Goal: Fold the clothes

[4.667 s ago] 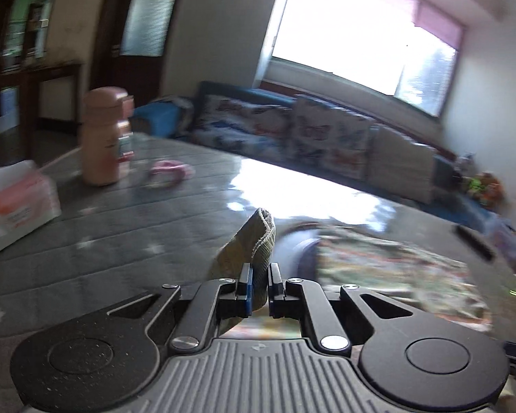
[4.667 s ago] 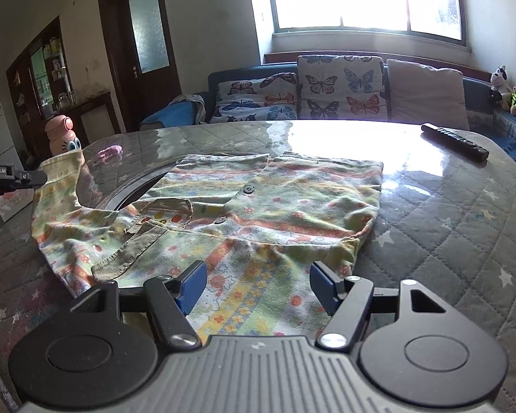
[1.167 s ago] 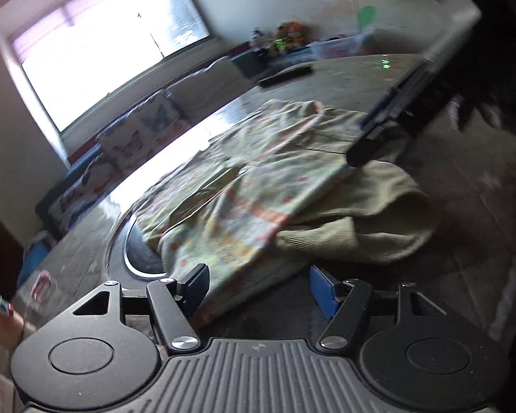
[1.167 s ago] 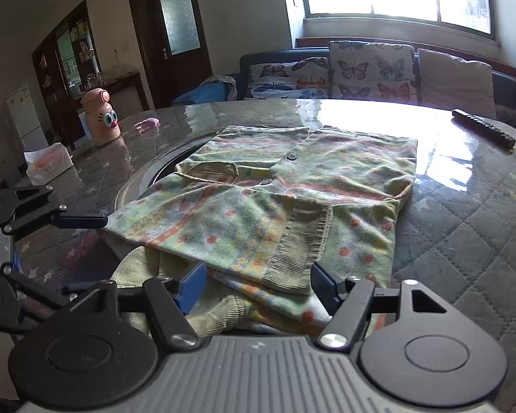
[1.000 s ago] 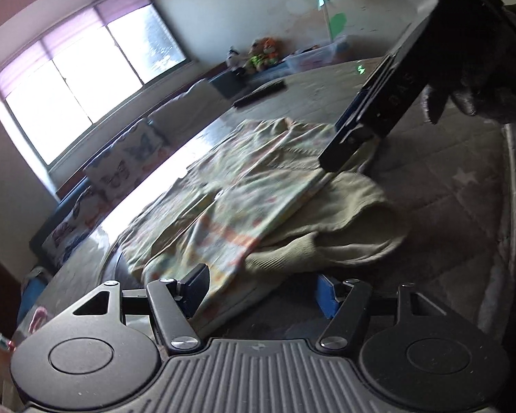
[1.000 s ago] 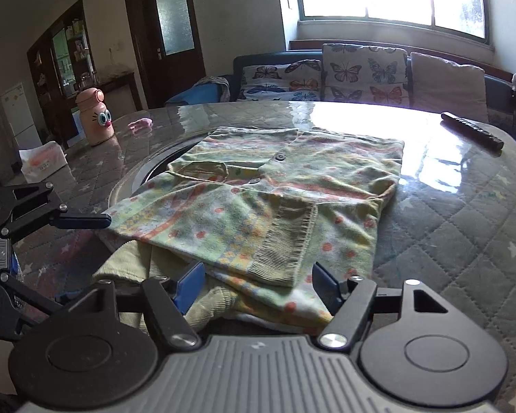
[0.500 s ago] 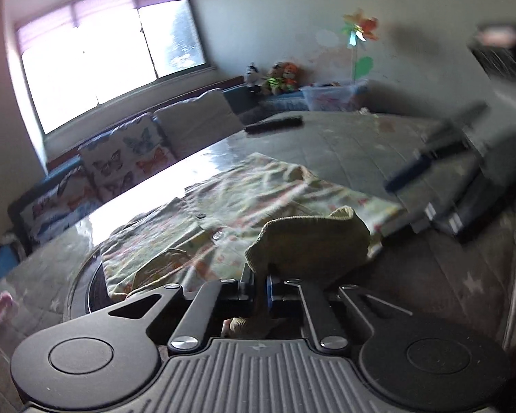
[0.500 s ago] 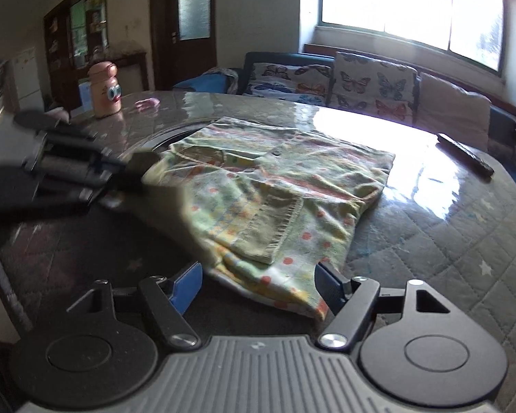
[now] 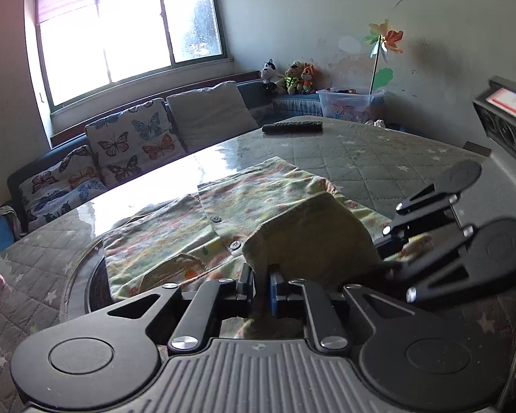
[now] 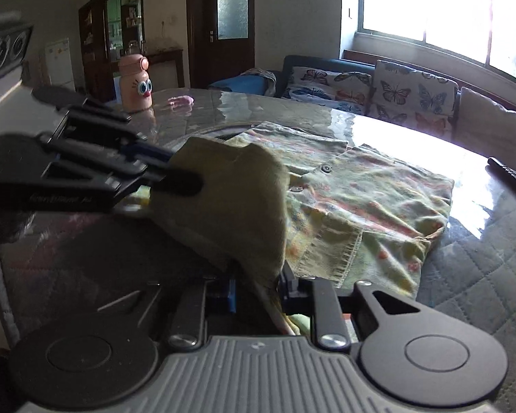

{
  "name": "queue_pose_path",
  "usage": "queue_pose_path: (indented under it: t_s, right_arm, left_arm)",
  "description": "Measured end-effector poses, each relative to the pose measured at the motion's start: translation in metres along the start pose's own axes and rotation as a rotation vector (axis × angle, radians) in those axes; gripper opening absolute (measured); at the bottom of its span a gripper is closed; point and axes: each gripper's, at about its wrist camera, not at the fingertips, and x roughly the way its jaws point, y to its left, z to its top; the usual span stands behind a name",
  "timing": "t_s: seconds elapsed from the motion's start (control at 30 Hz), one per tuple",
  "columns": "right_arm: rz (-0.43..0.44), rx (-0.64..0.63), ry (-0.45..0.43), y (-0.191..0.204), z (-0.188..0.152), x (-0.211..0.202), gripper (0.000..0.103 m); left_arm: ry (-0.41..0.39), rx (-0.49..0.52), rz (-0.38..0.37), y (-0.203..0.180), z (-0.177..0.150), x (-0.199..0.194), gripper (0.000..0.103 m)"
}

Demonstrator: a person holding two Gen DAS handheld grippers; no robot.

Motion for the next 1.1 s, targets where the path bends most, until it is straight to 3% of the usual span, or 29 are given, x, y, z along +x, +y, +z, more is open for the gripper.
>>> queue_pose_path:
  t_s: [0.1,0.2,0.53,0.57,0.67,0.7,0.87,1.1]
  right_arm:
    - [0.002,0.012,-0.010,-0.003,0.003,-0.003,0.017]
    - [0.005,0.049,-0.022,-0.009,0.008,-0.005,0.016]
    - [-0.007,0.104,-0.066,-0.018,0.022,-0.009,0.014]
    - [-0.011,0.108,-0.069,-0.018,0.022,-0.008,0.013]
    - [-0.021,0.117,-0.081,-0.018,0.020,-0.011,0.011]
    - [-0.024,0.119,-0.085,-0.017,0.019,-0.012,0.010]
    - [-0.026,0.124,-0.116,-0.012,0.014,-0.031,0.009]
    - [0.049,0.106,-0.119,0.006,0.003,-0.092,0.009]
  left_arm:
    - [-0.005,0.049,0.022,0.000,-0.013,-0.013,0.044]
    - [0.003,0.109,0.047,-0.002,-0.025,-0.021,0.050]
    - [0.058,0.306,0.157,-0.007,-0.054,-0.002,0.050]
    - [0.059,0.324,0.168,-0.008,-0.057,0.000,0.048]
    - [0.056,0.320,0.180,-0.005,-0.059,0.000,0.017]
    - [0.052,0.300,0.176,-0.002,-0.058,-0.002,0.011]
    - [0.011,0.234,0.150,-0.004,-0.049,-0.027,0.007]
    - [-0.006,0.190,0.065,-0.020,-0.044,-0.090,0.007]
